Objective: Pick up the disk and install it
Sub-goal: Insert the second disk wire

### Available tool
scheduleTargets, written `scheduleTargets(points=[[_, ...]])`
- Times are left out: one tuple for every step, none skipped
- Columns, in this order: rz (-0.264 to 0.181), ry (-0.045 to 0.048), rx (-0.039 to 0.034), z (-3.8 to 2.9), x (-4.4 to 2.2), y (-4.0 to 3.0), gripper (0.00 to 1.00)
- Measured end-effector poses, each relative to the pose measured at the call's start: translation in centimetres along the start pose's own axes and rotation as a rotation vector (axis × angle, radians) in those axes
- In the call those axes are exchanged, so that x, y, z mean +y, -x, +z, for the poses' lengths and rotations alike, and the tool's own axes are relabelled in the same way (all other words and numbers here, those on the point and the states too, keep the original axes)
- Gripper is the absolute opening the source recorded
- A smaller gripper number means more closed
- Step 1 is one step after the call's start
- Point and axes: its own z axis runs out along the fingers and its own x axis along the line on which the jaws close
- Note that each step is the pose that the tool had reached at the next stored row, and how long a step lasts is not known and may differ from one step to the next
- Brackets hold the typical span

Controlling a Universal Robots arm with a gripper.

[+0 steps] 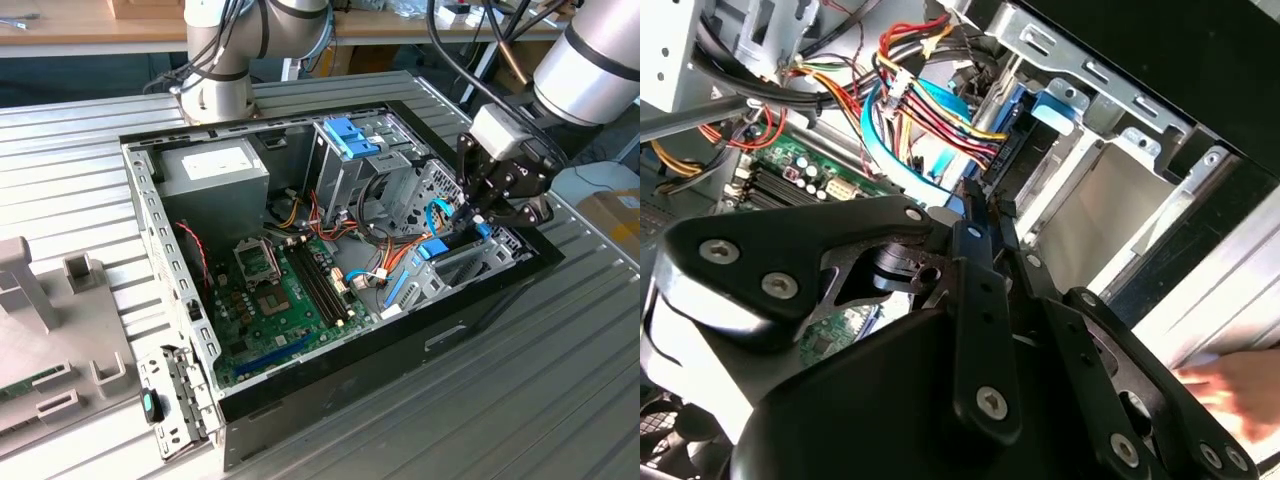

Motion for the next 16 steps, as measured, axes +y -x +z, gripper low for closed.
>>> scheduleTargets(points=[[0.0,0.0008,-0.0014,0.0,0.0,0.0,0.17],[0.001,0.0018,-0.0016,0.06,-0.05,0.0,0.17],[0.002,0.004,-0.0015,0.24,-0.16,-0.05,0.17],[0.002,0.0063,-0.0011,0.45,-0.24,-0.07,0.17],[0.003,0.0068,-0.0014,0.54,-0.24,-0.08,0.17],[0.004,0.0088,-0.0038,0.7,-0.25,-0.11,0.17],[0.005,0.0107,-0.0046,0.73,-0.28,-0.1,0.17],[0.005,0.0108,-0.0042,0.73,-0.31,-0.1,0.17],[0.005,0.0112,-0.0025,0.77,-0.38,-0.1,0.17],[0.005,0.0119,0.0042,0.85,-0.51,-0.11,0.17],[0.005,0.0118,0.0093,0.93,-0.52,-0.12,0.17],[0.004,0.0118,0.0097,1.06,-0.52,-0.13,0.17],[0.005,0.0119,0.0097,1.12,-0.51,-0.14,0.17],[0.005,0.0122,0.0098,1.13,-0.51,-0.14,0.17],[0.005,0.0127,0.0052,1.17,-0.51,-0.15,0.17],[0.005,0.0128,0.005,1.18,-0.52,-0.14,0.17]])
